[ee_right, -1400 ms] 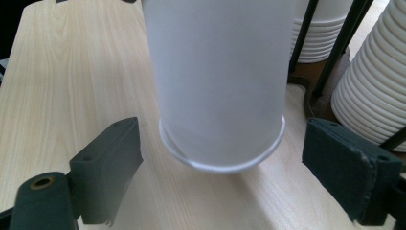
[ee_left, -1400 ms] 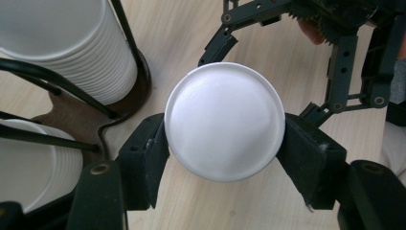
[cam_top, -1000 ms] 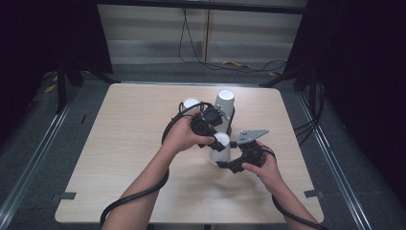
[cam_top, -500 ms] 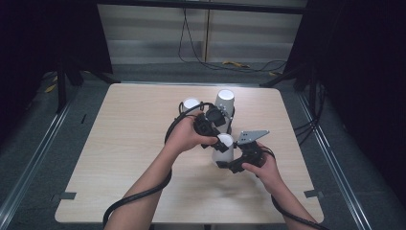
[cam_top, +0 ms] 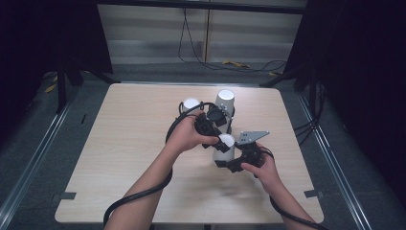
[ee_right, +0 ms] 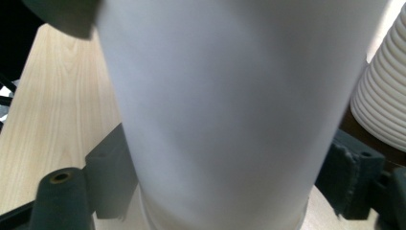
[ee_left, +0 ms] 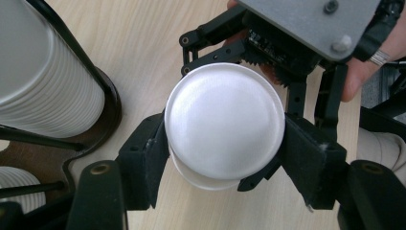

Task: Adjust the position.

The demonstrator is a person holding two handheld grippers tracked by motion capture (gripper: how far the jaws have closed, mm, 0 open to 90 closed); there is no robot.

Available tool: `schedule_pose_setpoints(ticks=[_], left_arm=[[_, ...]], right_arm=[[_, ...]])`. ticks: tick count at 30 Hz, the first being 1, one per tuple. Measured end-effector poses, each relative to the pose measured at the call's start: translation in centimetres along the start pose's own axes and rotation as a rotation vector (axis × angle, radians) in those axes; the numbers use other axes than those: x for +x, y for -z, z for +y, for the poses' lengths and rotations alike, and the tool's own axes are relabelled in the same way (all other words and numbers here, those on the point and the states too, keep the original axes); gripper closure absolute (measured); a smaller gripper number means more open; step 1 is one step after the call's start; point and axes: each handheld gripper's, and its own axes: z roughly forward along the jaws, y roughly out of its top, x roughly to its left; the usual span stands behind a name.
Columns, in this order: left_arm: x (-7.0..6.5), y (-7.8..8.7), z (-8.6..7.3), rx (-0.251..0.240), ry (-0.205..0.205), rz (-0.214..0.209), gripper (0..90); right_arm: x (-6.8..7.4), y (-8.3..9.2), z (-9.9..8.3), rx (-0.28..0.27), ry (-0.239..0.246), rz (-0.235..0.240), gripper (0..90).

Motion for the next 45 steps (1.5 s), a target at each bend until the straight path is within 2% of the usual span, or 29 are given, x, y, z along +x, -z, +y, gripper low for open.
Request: schedule_pose_setpoints(ticks=[2, 6, 8, 10, 11, 13, 15, 17, 18, 19, 21, 26, 32, 35, 40, 41, 44, 45], left_arm=[[0.0, -0.1, 0.0, 0.001, 0.0, 0.0, 36.1], [0.1, -0.1, 0.1, 0.0, -0.002, 0.0, 36.0], [0.1, 0.0, 0.0, -0.017, 0.003, 0.001, 35.9], [0.1, 0.1, -0.1, -0.041, -0.011, 0.002, 35.7], [0.1, 0.1, -0.2, -0.055, -0.006, 0.007, 33.2], [0.1, 0.3, -0.3, -0.072, 0.005, 0.022, 22.6], [0.2, 0.6, -0.6, -0.085, 0.003, 0.016, 21.7], [0.1, 0.7, -1.0, -0.073, 0.007, 0.026, 21.3], [0.2, 0.8, -1.2, -0.062, -0.005, 0.035, 20.7], [0.1, 0.9, -1.4, -0.068, 0.001, 0.04, 20.5], [0.0, 0.8, -1.9, -0.08, 0.013, 0.033, 20.4], [-0.2, 0.6, -2.7, -0.068, 0.009, 0.034, 20.4], [-0.1, 0.4, -4.0, -0.065, 0.027, 0.044, 20.4], [0.0, 0.3, -4.9, -0.08, 0.042, 0.048, 20.4], [0.0, -0.2, -6.2, -0.089, 0.049, 0.045, 20.4], [0.0, -0.3, -6.4, -0.089, 0.051, 0.045, 20.4], [0.0, -0.7, -6.9, -0.084, 0.056, 0.042, 20.3], [0.1, -0.8, -7.0, -0.082, 0.055, 0.041, 20.4]], right_arm=[[0.1, 0.0, 0.0, -0.006, 0.017, 0.001, 21.8], [0.1, 0.1, 0.0, -0.001, 0.019, -0.005, 22.6], [0.1, 0.2, 0.0, -0.009, 0.02, -0.008, 23.0], [0.0, 0.4, 0.1, -0.011, 0.019, -0.015, 23.2], [0.0, 0.4, 0.1, -0.013, 0.021, -0.016, 23.3], [0.0, 0.5, 0.1, 0.0, 0.015, -0.022, 23.5], [0.0, 0.4, 0.0, 0.017, 0.019, -0.022, 23.5], [0.0, 0.5, -0.1, 0.034, 0.028, -0.028, 23.5], [-0.1, 0.6, -0.2, 0.041, 0.029, -0.033, 23.5], [-0.1, 0.7, -0.2, 0.044, 0.027, -0.036, 23.5], [-0.2, 0.9, -0.2, 0.048, 0.029, -0.041, 23.5], [-0.3, 1.0, -0.2, 0.051, 0.024, -0.044, 23.4], [-0.1, 0.9, -0.1, 0.082, 0.051, -0.05, 23.5], [-0.2, 0.9, 0.1, 0.101, 0.063, -0.055, 23.4], [-0.3, 1.4, 0.6, 0.141, 0.084, -0.053, 23.4], [-0.3, 1.6, 0.7, 0.152, 0.093, -0.065, 23.4], [-0.5, 2.0, 0.8, 0.15, 0.07, -0.052, 23.4], [-0.6, 2.1, 0.8, 0.159, 0.076, -0.058, 23.4]])
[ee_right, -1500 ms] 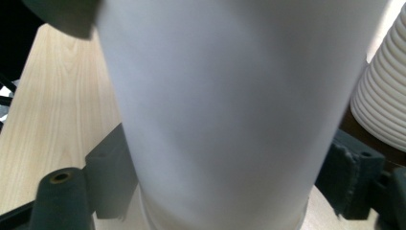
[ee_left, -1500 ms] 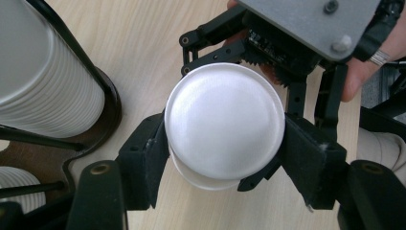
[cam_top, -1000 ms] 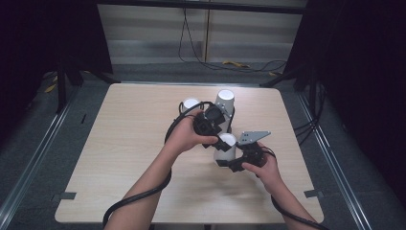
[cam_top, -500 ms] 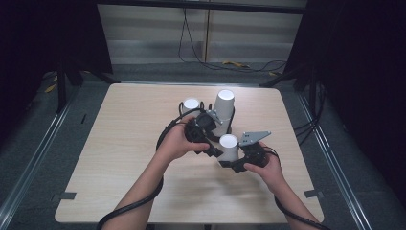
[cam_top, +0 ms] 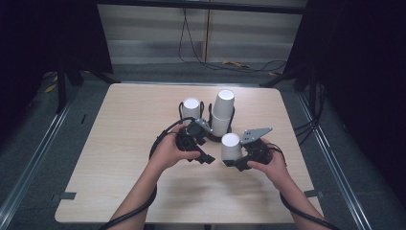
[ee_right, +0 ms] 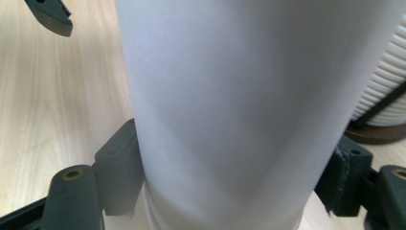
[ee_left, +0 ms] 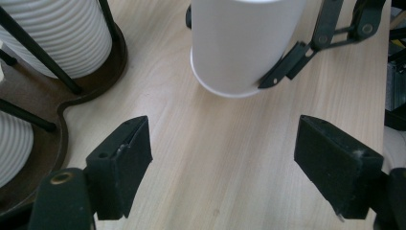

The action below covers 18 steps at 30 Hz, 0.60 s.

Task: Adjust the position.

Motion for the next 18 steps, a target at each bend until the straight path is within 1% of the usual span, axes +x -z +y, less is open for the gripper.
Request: schedule_pose_setpoints(ticks=[1, 2, 3, 6, 10, 12, 13, 15, 16, 18], left_arm=[[-0.1, -0.1, -0.1, -0.004, 0.006, -0.001, 20.4], [0.0, -0.1, -0.3, -0.007, 0.004, -0.001, 20.4], [-0.1, -0.2, -0.4, -0.007, 0.011, -0.002, 20.3], [-0.1, -0.3, -0.7, -0.002, 0.007, -0.003, 20.4], [0.0, -0.5, -1.3, -0.016, 0.013, -0.003, 20.3], [0.1, -0.6, -1.6, -0.021, 0.015, -0.006, 20.3], [0.2, -0.7, -1.8, -0.024, 0.023, -0.004, 20.3], [0.3, -0.8, -2.1, -0.018, 0.028, -0.007, 20.3], [0.4, -0.8, -2.2, -0.025, 0.029, -0.007, 20.3], [0.5, -0.9, -2.4, -0.026, 0.028, -0.008, 19.8]], right_arm=[[-0.1, 0.1, 0.0, 0.011, 0.007, -0.001, 23.5], [-0.1, 0.1, 0.0, 0.019, 0.007, 0.0, 23.4], [-0.1, 0.1, 0.0, 0.024, 0.006, 0.0, 23.4], [-0.1, 0.3, 0.0, 0.031, 0.013, 0.003, 23.4], [-0.2, 0.3, 0.3, 0.053, 0.027, 0.011, 23.4], [-0.2, 0.2, 0.4, 0.072, 0.037, 0.013, 23.4], [-0.2, 0.2, 0.4, 0.081, 0.045, 0.014, 23.4], [-0.3, 0.1, 0.5, 0.101, 0.051, 0.025, 23.3], [-0.3, 0.0, 0.5, 0.108, 0.056, 0.024, 23.3], [-0.3, 0.0, 0.6, 0.121, 0.055, 0.026, 23.3]])
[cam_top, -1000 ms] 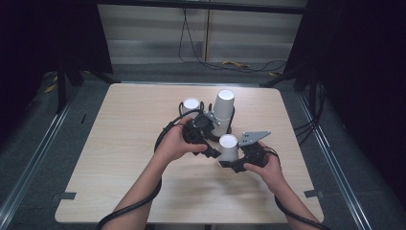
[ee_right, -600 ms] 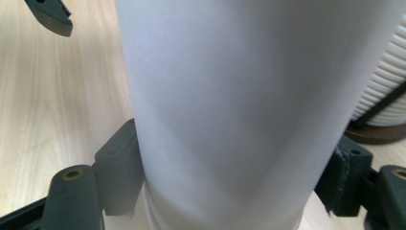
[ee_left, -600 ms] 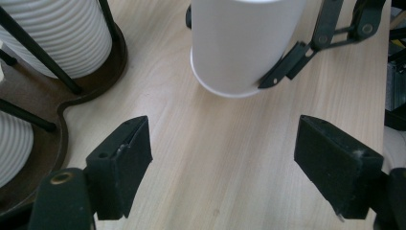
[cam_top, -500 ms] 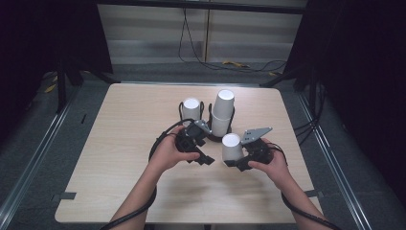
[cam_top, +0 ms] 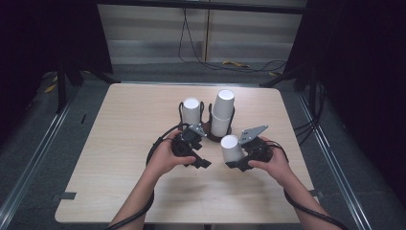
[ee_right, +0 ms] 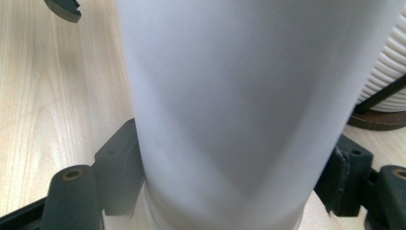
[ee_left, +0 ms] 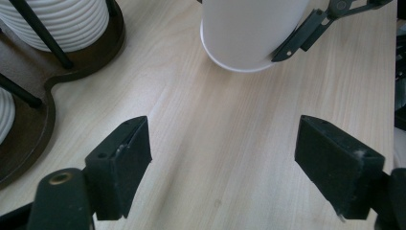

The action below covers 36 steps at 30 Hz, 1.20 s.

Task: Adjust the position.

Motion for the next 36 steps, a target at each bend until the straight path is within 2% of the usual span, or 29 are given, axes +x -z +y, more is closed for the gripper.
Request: schedule_pose_setpoints(ticks=[3, 8, 12, 20, 26, 28, 36], left_arm=[[0.0, -0.1, -0.3, -0.018, 0.008, -0.004, 19.7], [0.2, 0.0, -0.6, -0.01, 0.0, 0.002, 19.6], [0.4, 0.0, -1.1, -0.047, 0.012, -0.013, 19.2], [0.4, -0.1, -1.6, -0.022, -0.005, 0.013, 19.1], [0.6, 0.1, -1.8, -0.078, 0.012, -0.021, 19.0], [0.7, 0.1, -1.8, -0.071, 0.008, -0.013, 19.0], [0.7, -0.2, -2.2, -0.062, 0.005, 0.001, 19.0]], right_arm=[[0.0, 0.0, 0.3, 0.014, 0.022, 0.001, 23.4], [0.0, -0.1, 0.8, 0.04, 0.036, 0.01, 23.3], [-0.2, -0.2, 1.1, 0.054, 0.043, 0.021, 23.3], [-0.1, -0.6, 1.7, 0.098, 0.057, 0.046, 23.3], [-0.1, -0.5, 2.1, 0.14, 0.08, 0.058, 23.4], [-0.1, -0.5, 2.3, 0.156, 0.092, 0.051, 23.3], [0.2, -0.8, 3.1, 0.204, 0.121, 0.073, 23.3]])
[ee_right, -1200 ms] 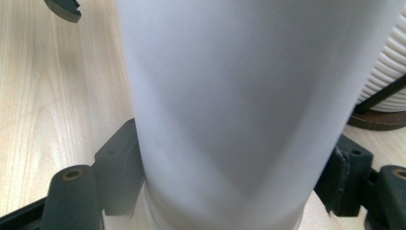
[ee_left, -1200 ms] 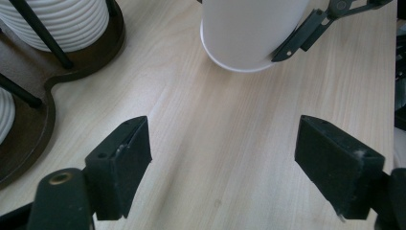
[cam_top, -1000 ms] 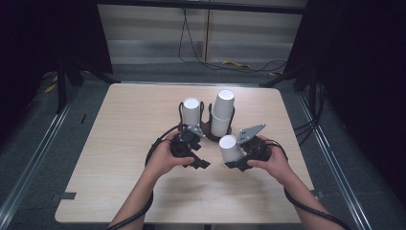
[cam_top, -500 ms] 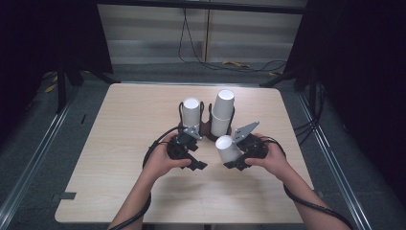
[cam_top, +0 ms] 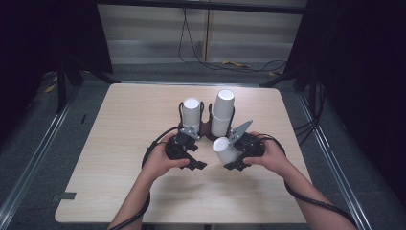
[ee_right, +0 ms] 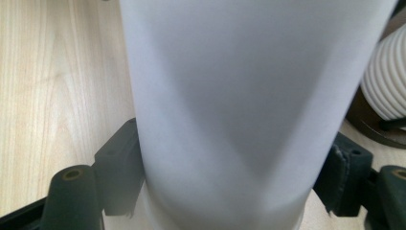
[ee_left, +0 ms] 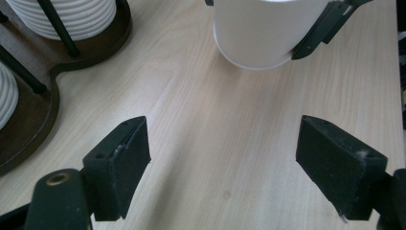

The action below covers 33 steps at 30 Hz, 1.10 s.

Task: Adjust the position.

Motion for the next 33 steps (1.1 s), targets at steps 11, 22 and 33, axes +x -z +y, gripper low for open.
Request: schedule_pose_setpoints(ticks=[11, 22, 33], left_arm=[[0.1, 0.3, -0.4, -0.001, 0.005, 0.006, 19.0], [0.1, 0.2, -0.8, 0.024, 0.004, 0.022, 19.0], [0.1, 0.5, -1.1, 0.004, 0.01, 0.022, 19.0]], right_arm=[[0.1, -0.1, 0.8, 0.081, 0.043, 0.011, 23.3], [0.0, 0.1, 1.1, 0.154, 0.064, 0.012, 23.3], [0.0, 0.0, 1.9, 0.214, 0.113, 0.013, 23.3]])
